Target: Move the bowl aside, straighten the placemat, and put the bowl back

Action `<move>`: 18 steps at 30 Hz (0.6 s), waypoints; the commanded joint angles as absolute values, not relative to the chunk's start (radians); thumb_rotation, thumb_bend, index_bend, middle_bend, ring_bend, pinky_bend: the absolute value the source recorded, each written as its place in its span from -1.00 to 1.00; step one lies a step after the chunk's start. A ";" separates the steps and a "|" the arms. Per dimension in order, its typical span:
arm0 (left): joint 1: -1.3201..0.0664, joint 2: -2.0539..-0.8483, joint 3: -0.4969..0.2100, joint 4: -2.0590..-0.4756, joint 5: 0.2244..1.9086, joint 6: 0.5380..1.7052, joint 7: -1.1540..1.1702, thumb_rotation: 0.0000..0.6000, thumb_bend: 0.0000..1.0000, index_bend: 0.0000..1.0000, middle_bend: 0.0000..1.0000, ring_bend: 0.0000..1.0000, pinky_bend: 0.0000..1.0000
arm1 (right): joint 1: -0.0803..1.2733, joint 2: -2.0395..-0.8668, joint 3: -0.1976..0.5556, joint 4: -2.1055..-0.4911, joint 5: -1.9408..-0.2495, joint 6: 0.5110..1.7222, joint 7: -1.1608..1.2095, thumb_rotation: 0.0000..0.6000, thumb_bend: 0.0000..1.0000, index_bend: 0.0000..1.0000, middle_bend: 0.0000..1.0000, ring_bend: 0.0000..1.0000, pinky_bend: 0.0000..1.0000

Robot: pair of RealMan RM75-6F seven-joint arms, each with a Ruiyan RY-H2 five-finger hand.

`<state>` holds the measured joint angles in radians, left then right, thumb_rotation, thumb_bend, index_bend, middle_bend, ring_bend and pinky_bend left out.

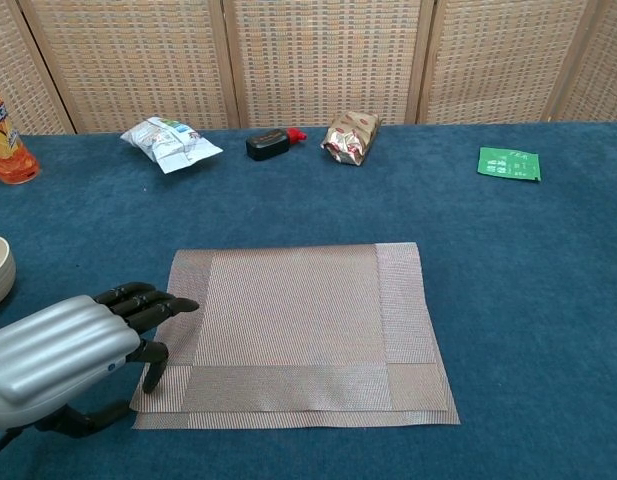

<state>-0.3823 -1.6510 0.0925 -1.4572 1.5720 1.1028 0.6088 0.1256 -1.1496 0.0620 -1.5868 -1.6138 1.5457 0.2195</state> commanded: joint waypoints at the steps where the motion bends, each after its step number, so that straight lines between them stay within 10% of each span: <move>1: -0.387 -1.662 0.091 -1.451 1.572 1.097 0.607 1.00 -0.16 0.00 -1.00 -1.00 -1.00 | 0.125 -1.149 0.062 -1.587 -1.613 1.547 0.219 1.00 -0.89 -1.00 -1.00 -1.00 -1.00; 18: -0.383 -1.679 0.107 -1.442 1.591 1.117 0.592 1.00 0.00 0.07 -1.00 -1.00 -1.00 | 0.123 -1.149 0.058 -1.586 -1.623 1.552 0.221 1.00 -0.89 -1.00 -1.00 -1.00 -1.00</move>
<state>-0.3833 -1.6786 0.1064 -1.4421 1.5907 1.1169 0.5923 0.1233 -1.1487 0.0585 -1.5858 -1.6230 1.5519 0.2219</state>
